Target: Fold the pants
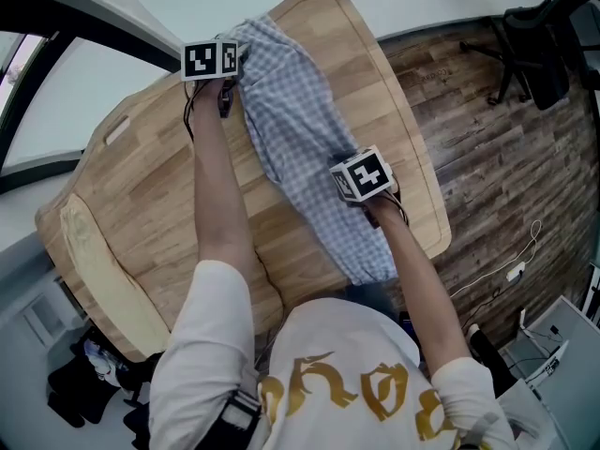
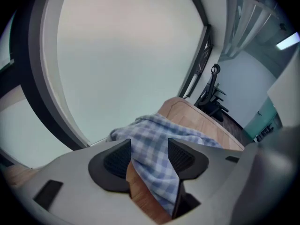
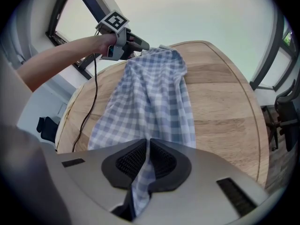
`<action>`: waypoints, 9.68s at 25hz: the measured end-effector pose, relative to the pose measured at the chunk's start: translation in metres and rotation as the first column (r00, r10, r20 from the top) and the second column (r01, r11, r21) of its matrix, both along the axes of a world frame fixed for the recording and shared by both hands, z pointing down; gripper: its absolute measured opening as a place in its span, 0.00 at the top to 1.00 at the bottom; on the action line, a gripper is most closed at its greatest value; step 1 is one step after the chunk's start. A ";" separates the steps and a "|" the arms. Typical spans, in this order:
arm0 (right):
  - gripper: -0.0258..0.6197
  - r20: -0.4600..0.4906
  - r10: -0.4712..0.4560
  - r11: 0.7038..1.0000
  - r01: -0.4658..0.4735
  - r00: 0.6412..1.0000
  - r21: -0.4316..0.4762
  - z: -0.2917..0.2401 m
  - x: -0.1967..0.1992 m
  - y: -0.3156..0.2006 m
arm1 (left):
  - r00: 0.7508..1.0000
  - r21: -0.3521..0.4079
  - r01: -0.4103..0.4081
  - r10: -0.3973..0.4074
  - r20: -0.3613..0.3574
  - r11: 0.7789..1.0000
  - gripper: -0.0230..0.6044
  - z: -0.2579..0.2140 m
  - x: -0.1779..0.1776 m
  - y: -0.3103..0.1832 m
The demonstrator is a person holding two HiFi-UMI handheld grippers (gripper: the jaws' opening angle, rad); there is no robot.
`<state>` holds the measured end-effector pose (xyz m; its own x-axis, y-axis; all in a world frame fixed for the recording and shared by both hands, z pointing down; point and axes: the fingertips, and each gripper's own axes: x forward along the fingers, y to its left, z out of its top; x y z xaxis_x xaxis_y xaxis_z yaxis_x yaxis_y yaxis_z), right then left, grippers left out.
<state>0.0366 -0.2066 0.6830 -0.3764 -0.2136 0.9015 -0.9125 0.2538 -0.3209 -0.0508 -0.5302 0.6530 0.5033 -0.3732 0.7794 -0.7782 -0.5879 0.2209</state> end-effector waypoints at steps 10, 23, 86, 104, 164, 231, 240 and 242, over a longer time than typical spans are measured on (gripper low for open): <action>0.89 0.002 0.010 1.000 -0.010 1.000 0.014 0.000 -0.001 0.000 | 0.992 0.050 0.003 -0.009 0.123 0.999 0.87 0.021 -0.001 -0.003; 0.89 0.029 0.030 0.999 -0.031 0.999 0.030 0.004 -0.002 0.001 | 0.996 0.008 0.069 -0.069 0.061 0.998 0.88 0.015 -0.008 -0.039; 0.69 0.420 0.043 0.973 -0.134 0.907 0.189 -0.046 0.076 0.397 | 0.909 -0.213 0.289 -0.337 -0.246 0.933 0.70 -0.024 0.035 0.675; 0.53 0.566 0.318 0.907 -0.418 0.761 0.052 0.018 0.074 0.360 | 0.776 -0.369 0.392 -0.518 -0.359 0.843 0.56 0.050 0.051 0.673; 0.83 0.605 -0.201 0.720 -0.303 0.770 0.625 -0.348 0.034 0.334 | 0.800 0.093 0.301 -0.198 -0.567 0.949 0.81 -0.302 0.033 0.649; 0.83 0.525 -0.193 0.792 -0.184 0.829 0.581 -0.326 -0.037 -0.126 | 0.703 -0.042 0.360 -0.301 -0.644 0.932 0.81 -0.263 -0.038 0.188; 0.82 0.445 -0.070 0.885 -0.150 0.893 0.440 -0.173 -0.052 -0.246 | 0.630 -0.298 0.368 -0.472 -0.616 0.881 0.81 -0.107 -0.053 0.079; 0.82 0.444 -0.041 0.897 -0.163 0.895 0.411 -0.148 -0.051 -0.261 | 0.619 -0.329 0.363 -0.490 -0.615 0.872 0.81 -0.083 -0.052 0.065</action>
<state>-0.0140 -0.4677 0.5354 -0.6759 -0.5734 0.4631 -0.7253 0.4061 -0.5558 -0.1024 -0.4654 0.5702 0.7189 -0.5870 0.3724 -0.5409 -0.1359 0.8300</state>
